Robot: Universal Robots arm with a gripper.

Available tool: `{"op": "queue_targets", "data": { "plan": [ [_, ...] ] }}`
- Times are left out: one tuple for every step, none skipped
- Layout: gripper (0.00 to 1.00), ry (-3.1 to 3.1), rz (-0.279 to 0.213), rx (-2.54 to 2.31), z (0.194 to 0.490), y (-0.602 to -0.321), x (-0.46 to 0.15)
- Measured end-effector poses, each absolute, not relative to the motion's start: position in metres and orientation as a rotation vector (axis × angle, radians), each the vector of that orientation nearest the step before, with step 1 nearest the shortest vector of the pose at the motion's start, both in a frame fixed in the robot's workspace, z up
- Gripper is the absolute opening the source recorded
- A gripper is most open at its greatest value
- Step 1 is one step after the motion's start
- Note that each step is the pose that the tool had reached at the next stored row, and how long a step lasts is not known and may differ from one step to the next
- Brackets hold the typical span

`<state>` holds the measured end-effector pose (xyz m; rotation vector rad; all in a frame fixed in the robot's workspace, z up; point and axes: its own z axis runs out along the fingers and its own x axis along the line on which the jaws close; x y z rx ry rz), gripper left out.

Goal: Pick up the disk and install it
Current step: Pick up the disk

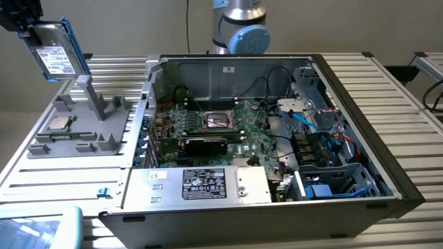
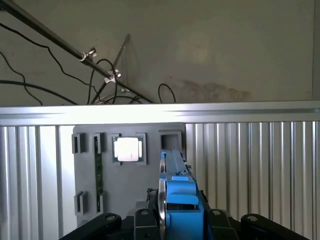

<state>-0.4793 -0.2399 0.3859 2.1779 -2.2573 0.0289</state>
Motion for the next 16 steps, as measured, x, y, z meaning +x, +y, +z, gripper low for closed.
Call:
{"op": "queue_targets", "data": {
  "plan": [
    [0.37,-2.259,0.026,2.180,0.387,-0.240,-0.478],
    [0.37,-2.261,0.023,2.181,0.389,-0.240,-0.477],
    [0.37,-2.262,0.021,2.183,0.390,-0.240,-0.475],
    [0.37,-2.264,0.018,2.185,0.391,-0.240,-0.474],
    [0.37,-2.266,0.014,2.186,0.393,-0.240,-0.472],
    [0.37,-2.268,0.011,2.188,0.395,-0.240,-0.471],
    [0.37,-2.269,0.007,2.190,0.397,-0.241,-0.469],
    [0.37,-2.271,0.003,2.192,0.398,-0.241,-0.468],
    [0.37,-2.273,-0.001,2.193,0.400,-0.241,-0.466],
    [0.37,-2.275,-0.005,2.195,0.402,-0.241,-0.465],
    [0.37,-2.276,-0.008,2.196,0.403,-0.242,-0.463],
    [0.37,-2.278,-0.011,2.198,0.405,-0.242,-0.462],
    [0.37,-2.279,-0.014,2.199,0.407,-0.242,-0.460],
    [0.37,-2.279,-0.016,2.200,0.409,-0.242,-0.458],
    [0.37,-2.280,-0.016,2.200,0.411,-0.242,-0.457],
    [0.37,-2.280,-0.016,2.200,0.412,-0.243,-0.455]
  ]
}}
